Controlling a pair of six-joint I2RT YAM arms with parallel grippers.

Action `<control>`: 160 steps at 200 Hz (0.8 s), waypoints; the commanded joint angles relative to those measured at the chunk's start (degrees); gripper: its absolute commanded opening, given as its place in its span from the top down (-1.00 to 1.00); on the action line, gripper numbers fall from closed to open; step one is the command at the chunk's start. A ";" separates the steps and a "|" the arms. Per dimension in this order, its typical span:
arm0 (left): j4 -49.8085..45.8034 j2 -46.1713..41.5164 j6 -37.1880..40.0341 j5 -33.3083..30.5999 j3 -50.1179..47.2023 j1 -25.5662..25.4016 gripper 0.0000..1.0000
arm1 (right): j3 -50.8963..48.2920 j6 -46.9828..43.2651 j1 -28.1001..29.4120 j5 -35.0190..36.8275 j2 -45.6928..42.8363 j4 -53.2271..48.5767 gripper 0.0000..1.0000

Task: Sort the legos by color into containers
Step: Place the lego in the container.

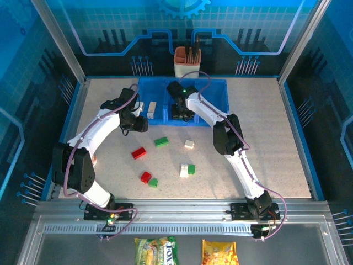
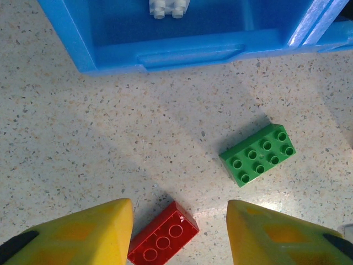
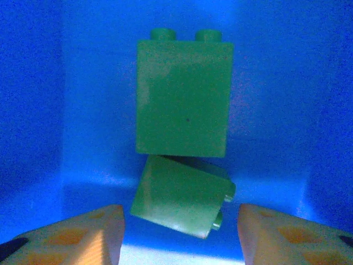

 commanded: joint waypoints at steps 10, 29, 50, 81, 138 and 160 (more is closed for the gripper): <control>0.14 -1.17 -0.27 1.46 -0.05 0.50 0.02 | -1.84 -0.78 1.21 0.96 -6.77 -1.82 -0.15; 0.10 -0.97 -0.28 1.62 -0.01 0.49 0.01 | -4.21 -0.84 1.68 0.96 -8.80 -1.81 -0.15; 0.02 -0.76 -0.19 1.42 0.04 0.49 0.01 | -7.88 -0.95 2.40 1.02 -10.87 -1.65 -0.14; -0.03 -0.49 -0.20 1.53 0.21 0.49 0.01 | -14.65 -0.54 3.71 1.03 -16.45 -0.47 -0.14; -0.14 0.38 -0.19 1.84 0.37 0.50 0.01 | -29.35 1.93 6.81 -0.37 -25.36 3.10 -0.14; -0.21 0.80 -0.34 2.31 0.63 0.50 0.01 | -35.29 3.40 8.52 -0.44 -28.35 4.02 -0.14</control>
